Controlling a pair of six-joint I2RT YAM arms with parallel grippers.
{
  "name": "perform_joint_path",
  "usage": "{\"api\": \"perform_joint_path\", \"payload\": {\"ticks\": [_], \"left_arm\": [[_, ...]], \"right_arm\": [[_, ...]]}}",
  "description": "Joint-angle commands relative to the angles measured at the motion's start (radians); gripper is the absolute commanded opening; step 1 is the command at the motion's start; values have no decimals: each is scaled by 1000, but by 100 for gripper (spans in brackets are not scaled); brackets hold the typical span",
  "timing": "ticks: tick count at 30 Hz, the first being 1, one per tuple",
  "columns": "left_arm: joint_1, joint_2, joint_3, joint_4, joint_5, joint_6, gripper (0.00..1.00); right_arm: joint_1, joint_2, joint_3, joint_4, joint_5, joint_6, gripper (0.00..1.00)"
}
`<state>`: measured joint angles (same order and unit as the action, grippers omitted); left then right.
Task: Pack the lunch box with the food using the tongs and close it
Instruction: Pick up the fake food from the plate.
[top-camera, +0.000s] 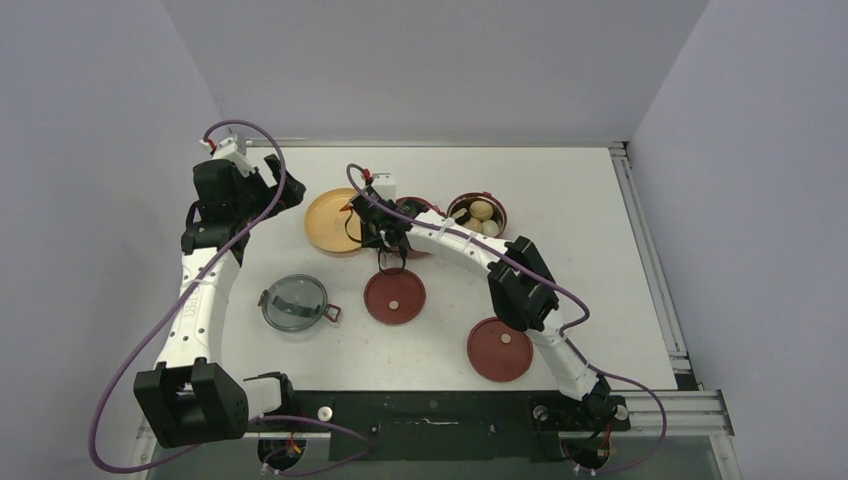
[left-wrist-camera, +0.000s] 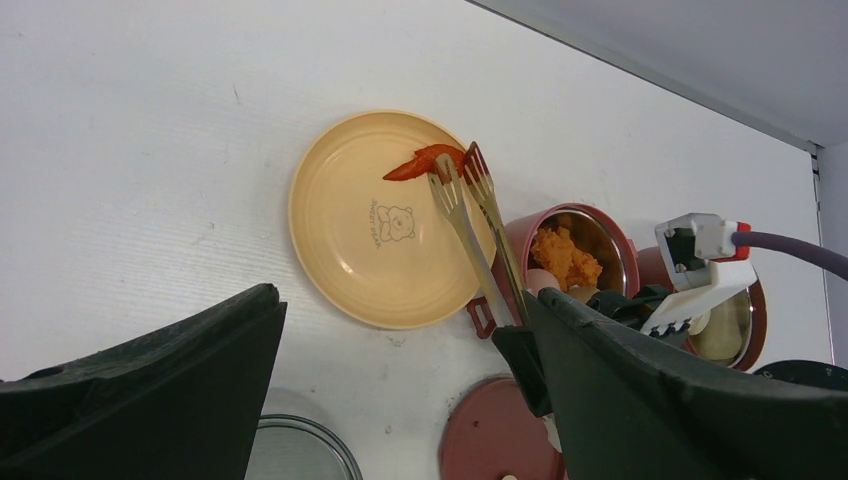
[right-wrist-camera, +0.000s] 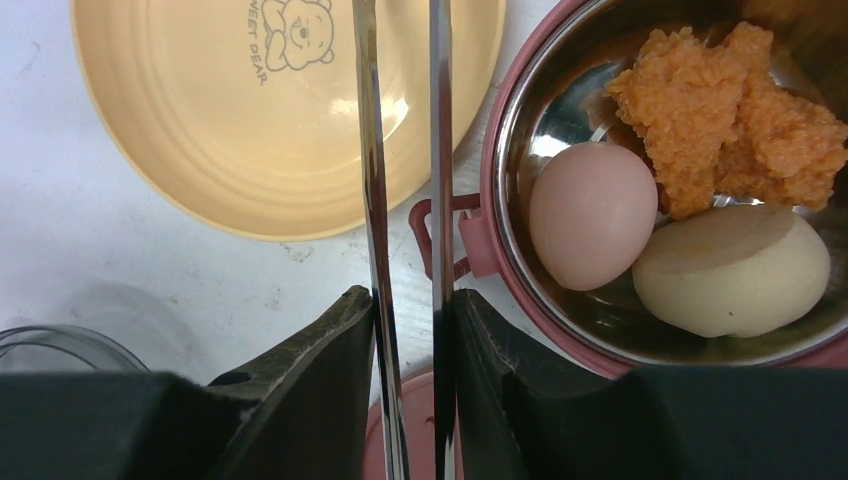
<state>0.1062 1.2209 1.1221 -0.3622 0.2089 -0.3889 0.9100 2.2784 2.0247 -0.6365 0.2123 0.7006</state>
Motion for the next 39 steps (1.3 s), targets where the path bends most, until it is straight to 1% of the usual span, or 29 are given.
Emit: {"api": "perform_joint_path", "payload": {"ticks": [1,5,14,28,39], "left_arm": [[-2,-23,27,35,6,-2,98],[-2,-24,27,36,4,-2,98],[-2,-26,27,34,0,1,98],[-3,-25,26,35,0,0,98],[-10,-19,24,38,3,-1,98]], "right_arm": [[-9,10,44,37,-7,-1,28],[-10,5,47,48,-14,2,18],[18,-102,-11,121,-1,-11,6],[44,-271,-98,100,57,-62,5],[41,-531,-327,32,128,-73,5]]}}
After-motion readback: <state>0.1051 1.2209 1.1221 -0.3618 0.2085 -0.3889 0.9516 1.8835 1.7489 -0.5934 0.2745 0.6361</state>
